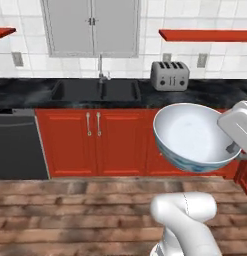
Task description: Move the bowls from the cabinet to the plates on the dining table.
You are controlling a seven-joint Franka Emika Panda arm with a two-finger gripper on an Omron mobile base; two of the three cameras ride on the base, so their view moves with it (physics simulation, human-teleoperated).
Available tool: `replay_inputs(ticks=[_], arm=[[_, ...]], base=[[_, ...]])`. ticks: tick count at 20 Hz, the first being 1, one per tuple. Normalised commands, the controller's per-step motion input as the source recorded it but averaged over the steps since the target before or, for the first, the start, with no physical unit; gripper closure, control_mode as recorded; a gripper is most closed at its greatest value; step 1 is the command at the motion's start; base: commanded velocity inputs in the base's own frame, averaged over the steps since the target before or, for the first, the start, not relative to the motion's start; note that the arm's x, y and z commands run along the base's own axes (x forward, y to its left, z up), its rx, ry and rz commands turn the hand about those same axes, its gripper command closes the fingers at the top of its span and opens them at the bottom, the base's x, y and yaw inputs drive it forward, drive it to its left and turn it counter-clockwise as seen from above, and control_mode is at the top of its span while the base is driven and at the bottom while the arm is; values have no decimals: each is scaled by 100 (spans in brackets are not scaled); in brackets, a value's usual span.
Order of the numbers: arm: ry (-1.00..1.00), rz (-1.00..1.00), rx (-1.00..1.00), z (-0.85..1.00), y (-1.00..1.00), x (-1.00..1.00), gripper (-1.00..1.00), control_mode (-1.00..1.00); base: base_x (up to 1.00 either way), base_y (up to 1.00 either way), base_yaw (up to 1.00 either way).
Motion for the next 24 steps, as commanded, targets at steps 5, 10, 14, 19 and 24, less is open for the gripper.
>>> replay_inputs(ticks=[5,10,14,19,24], arm=[[0,0,0,0,0,0,100,100],[0,0,0,0,0,0,100,100],[0,0,0,0,0,0,100,100],[0,0,0,0,0,0,100,100],[0,0,0,0,0,0,100,100]], base=[[54,0,-73],[37,0,-71],[30,0,-70],[25,0,-65],[50,38,-47]])
